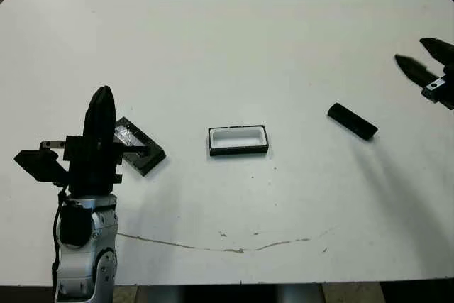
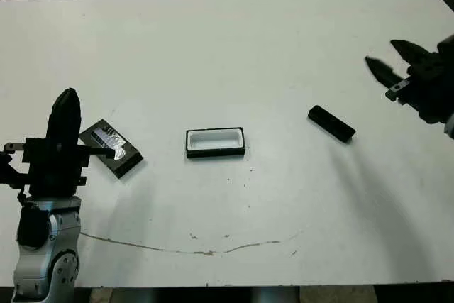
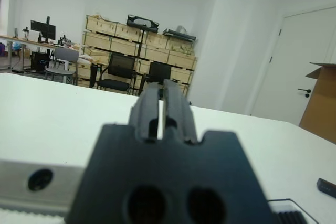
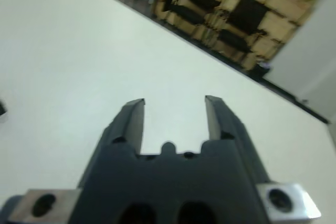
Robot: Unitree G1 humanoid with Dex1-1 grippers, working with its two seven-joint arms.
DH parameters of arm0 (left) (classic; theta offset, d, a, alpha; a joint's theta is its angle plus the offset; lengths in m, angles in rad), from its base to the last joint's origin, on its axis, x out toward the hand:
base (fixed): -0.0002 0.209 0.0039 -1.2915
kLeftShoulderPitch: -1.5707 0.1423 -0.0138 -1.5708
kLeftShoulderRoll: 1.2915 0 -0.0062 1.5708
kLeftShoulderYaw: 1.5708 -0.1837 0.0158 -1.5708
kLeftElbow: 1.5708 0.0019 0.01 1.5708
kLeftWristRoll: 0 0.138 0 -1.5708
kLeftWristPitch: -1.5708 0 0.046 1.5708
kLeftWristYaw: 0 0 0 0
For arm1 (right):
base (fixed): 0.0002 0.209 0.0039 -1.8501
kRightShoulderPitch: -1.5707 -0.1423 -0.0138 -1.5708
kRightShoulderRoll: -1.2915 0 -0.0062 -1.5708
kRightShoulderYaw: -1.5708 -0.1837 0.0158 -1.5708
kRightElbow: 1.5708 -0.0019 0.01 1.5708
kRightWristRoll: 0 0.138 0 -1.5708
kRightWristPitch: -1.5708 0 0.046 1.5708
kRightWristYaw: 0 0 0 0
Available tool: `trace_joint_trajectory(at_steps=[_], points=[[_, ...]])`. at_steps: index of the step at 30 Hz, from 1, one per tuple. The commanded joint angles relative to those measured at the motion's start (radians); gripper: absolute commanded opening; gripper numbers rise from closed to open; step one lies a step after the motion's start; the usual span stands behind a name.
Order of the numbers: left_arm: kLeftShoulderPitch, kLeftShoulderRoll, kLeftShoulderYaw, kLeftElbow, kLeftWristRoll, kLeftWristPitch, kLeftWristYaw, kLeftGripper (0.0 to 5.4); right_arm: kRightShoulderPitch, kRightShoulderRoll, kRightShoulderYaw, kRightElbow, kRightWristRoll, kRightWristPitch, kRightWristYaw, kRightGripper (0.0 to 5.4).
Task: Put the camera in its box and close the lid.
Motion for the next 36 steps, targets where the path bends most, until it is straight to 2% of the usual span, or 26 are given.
trace_joint_trajectory(at_steps=[1, 7, 14, 26, 30, 36], points=[[0.003, 0.003, 0.004, 0.018, 0.005, 0.002, 0.0, 0.0, -0.023, -0.013, 0.021, 0.078, 0.024, -0.014, 0.099, 3.08], [-0.002, 0.01, 0.008, 0.025, 0.003, -0.004, -0.009, 0.0, -0.053, -0.01, 0.034, 0.162, 0.032, -0.002, 0.18, 4.12], [0.003, 0.008, 0.004, 0.021, 0.015, -0.003, -0.004, 0.0, -0.061, -0.001, 0.058, 0.218, 0.009, -0.05, 0.214, 5.38], [0.012, 0.013, 0.01, 0.025, 0.006, -0.014, -0.011, 0.0, -0.036, 0.027, 0.116, 0.212, -0.039, -0.05, 0.179, 5.39], [0.01, 0.017, 0.013, 0.035, 0.025, -0.03, -0.011, 0.0, -0.025, 0.038, 0.13, 0.195, -0.049, -0.07, 0.174, 5.39], [0.01, 0.012, 0.014, 0.038, 0.023, -0.03, -0.007, 0.0, -0.023, 0.051, 0.153, 0.187, -0.044, -0.017, 0.172, 5.39]])
